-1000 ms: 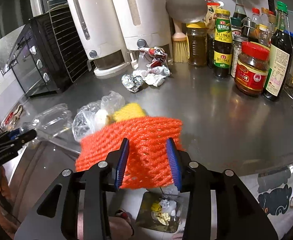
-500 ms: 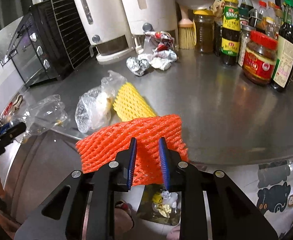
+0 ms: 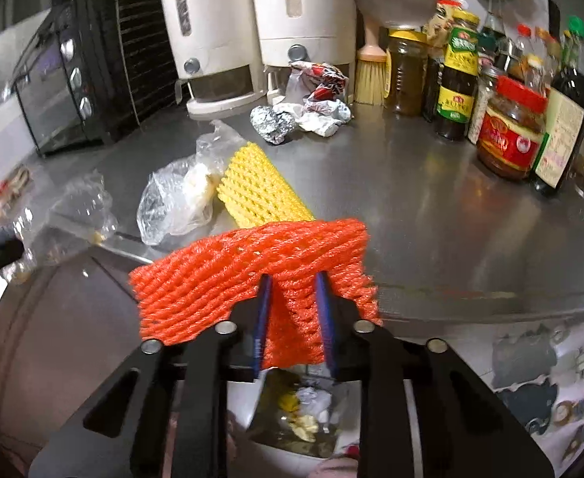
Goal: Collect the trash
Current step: 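Lift the bottle with the left tool while the right carries the orange net toward the bin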
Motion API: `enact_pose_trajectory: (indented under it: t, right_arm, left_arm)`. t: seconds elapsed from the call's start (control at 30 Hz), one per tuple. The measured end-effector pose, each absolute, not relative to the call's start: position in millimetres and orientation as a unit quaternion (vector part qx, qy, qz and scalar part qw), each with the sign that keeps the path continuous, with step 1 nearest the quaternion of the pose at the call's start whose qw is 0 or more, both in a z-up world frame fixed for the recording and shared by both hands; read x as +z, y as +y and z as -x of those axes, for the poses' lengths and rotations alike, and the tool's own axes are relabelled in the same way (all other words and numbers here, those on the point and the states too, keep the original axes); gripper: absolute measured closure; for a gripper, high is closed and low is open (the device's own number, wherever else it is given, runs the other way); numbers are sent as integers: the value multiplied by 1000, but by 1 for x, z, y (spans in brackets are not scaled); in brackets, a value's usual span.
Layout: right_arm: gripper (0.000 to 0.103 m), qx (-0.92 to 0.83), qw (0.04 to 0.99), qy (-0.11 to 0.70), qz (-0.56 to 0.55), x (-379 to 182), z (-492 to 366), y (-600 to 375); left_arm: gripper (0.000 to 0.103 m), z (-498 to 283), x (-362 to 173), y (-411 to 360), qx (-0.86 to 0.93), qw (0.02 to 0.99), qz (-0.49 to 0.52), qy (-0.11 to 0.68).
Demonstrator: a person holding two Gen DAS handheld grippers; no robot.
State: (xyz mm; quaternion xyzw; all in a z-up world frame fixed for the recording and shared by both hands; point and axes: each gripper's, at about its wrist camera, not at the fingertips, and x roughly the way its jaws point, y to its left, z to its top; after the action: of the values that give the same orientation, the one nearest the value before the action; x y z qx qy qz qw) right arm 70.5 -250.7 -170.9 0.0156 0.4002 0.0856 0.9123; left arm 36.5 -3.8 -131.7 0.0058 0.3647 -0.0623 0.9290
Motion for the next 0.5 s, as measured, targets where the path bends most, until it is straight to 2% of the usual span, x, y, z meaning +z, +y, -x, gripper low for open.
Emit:
enact_pose_trajectory:
  t: [0.2,0.5]
  right_arm:
    - [90,93,916,389,-37,-163,-59,-262]
    - [90,94,918,383,-50,-155,-32,-274]
  left_arm:
    - [49,-24,-126,-16,-78,932,-13,354]
    - [49,-3,-126,-19,-85,933,-15,348]
